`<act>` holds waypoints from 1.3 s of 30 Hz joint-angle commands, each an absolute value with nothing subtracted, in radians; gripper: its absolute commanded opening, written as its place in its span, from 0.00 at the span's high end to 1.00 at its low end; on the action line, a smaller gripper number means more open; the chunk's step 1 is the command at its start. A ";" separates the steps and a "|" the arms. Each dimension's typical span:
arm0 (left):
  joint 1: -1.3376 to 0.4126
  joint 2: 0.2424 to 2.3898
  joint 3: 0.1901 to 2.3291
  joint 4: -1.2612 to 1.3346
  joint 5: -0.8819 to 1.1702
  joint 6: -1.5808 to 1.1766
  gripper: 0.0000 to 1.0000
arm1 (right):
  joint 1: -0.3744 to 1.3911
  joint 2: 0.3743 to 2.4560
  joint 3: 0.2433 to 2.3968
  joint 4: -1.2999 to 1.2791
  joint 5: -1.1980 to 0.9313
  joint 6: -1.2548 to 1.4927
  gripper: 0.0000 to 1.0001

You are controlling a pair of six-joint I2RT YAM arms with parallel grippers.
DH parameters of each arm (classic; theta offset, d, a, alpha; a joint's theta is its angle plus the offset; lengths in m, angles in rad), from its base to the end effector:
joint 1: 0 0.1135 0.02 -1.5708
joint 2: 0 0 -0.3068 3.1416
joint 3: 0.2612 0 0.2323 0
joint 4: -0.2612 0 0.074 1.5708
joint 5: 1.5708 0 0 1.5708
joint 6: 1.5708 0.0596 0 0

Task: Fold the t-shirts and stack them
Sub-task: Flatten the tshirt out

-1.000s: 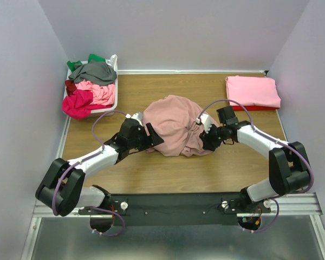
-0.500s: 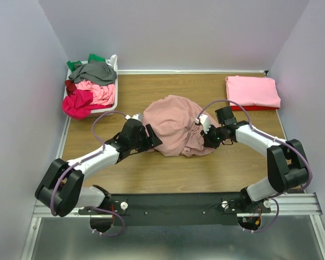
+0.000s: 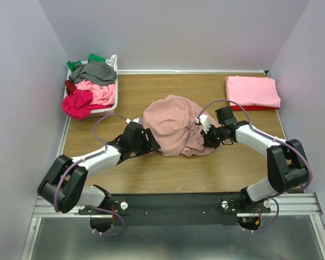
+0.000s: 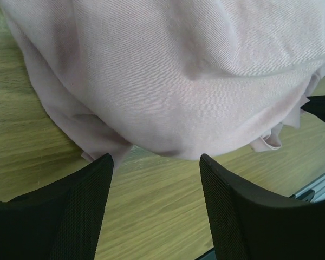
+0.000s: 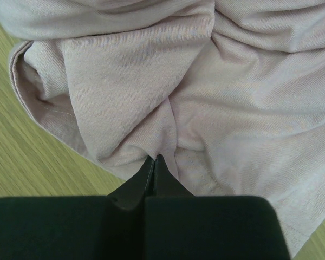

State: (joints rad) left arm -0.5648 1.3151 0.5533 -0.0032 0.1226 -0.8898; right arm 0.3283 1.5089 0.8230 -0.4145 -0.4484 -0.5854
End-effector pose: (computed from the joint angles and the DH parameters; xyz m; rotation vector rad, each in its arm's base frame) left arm 0.2007 -0.1358 0.2066 -0.3391 2.4714 -0.8210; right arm 0.2478 0.1117 0.2102 -1.2633 2.2510 0.5037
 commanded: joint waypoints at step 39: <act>-0.565 0.692 0.851 -0.032 -0.110 -0.534 1.00 | 0.328 1.123 1.248 -0.776 -0.138 -0.690 1.00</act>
State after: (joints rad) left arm -0.5652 0.7357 0.7845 -0.0620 -0.0544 -0.5896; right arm 0.3283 1.1309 1.1584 -0.6628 -0.1905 -0.6838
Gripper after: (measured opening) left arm 0.007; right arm 0.006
